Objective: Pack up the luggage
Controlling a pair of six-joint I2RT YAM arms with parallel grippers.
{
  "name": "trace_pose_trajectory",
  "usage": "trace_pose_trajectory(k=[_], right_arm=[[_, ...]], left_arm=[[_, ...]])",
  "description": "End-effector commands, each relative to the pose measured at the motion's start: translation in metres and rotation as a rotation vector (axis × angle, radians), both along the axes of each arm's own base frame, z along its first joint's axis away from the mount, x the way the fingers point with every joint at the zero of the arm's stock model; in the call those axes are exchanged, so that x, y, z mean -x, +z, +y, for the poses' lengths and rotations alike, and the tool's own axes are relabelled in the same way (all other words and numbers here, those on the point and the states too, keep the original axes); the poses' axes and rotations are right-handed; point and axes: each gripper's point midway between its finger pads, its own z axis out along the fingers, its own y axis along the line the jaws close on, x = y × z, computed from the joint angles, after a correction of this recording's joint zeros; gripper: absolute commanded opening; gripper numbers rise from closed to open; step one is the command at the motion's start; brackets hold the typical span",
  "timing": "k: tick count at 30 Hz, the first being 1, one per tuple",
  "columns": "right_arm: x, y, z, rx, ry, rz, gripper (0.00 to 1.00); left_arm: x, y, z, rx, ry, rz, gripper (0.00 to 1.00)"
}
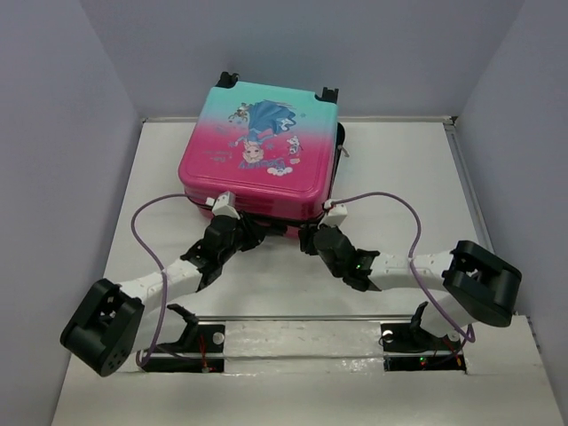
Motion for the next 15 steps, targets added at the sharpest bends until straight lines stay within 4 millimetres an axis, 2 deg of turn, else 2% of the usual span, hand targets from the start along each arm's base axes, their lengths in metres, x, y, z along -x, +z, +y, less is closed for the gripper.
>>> trace_pose_trajectory(k=[1, 2, 3, 5, 7, 9, 10, 11, 12, 13, 14, 15], right_arm=[[-0.021, 0.054, -0.004, -0.17, -0.146, -0.128, 0.3], [-0.022, 0.057, -0.006, -0.17, -0.149, -0.139, 0.25], [-0.021, 0.061, -0.01, -0.167, -0.155, -0.151, 0.19], [-0.019, 0.063, -0.016, -0.127, -0.147, -0.166, 0.12], [-0.014, 0.061, -0.02, -0.077, -0.117, -0.157, 0.07], [-0.006, 0.062, -0.018, -0.079, -0.069, -0.138, 0.07], [-0.001, 0.053, -0.021, -0.067, -0.049, -0.123, 0.07], [0.003, 0.048, -0.023, -0.062, -0.038, -0.107, 0.07], [0.008, 0.044, -0.023, -0.067, -0.016, -0.09, 0.07], [0.013, 0.04, -0.026, -0.07, -0.004, -0.078, 0.07], [0.014, 0.04, -0.024, -0.079, 0.008, -0.071, 0.07], [0.022, 0.037, -0.021, -0.076, 0.041, -0.053, 0.07]], left_arm=[[-0.02, 0.023, -0.013, 0.003, 0.034, -0.098, 0.27], [-0.019, 0.023, -0.018, 0.003, 0.025, -0.098, 0.2], [-0.018, 0.02, -0.021, 0.003, 0.02, -0.091, 0.16], [-0.018, 0.023, -0.029, 0.011, 0.008, -0.1, 0.09], [-0.019, 0.024, -0.042, 0.009, -0.017, -0.104, 0.06], [-0.018, 0.021, -0.056, 0.001, -0.046, -0.099, 0.06], [-0.019, 0.022, -0.062, -0.002, -0.058, -0.104, 0.06], [-0.027, 0.036, -0.072, 0.018, -0.066, -0.133, 0.06], [-0.029, 0.032, -0.082, 0.01, -0.085, -0.122, 0.06], [-0.038, 0.05, -0.094, 0.027, -0.099, -0.159, 0.06], [-0.037, 0.041, -0.097, 0.014, -0.111, -0.139, 0.06], [-0.046, 0.05, -0.111, 0.02, -0.127, -0.158, 0.06]])
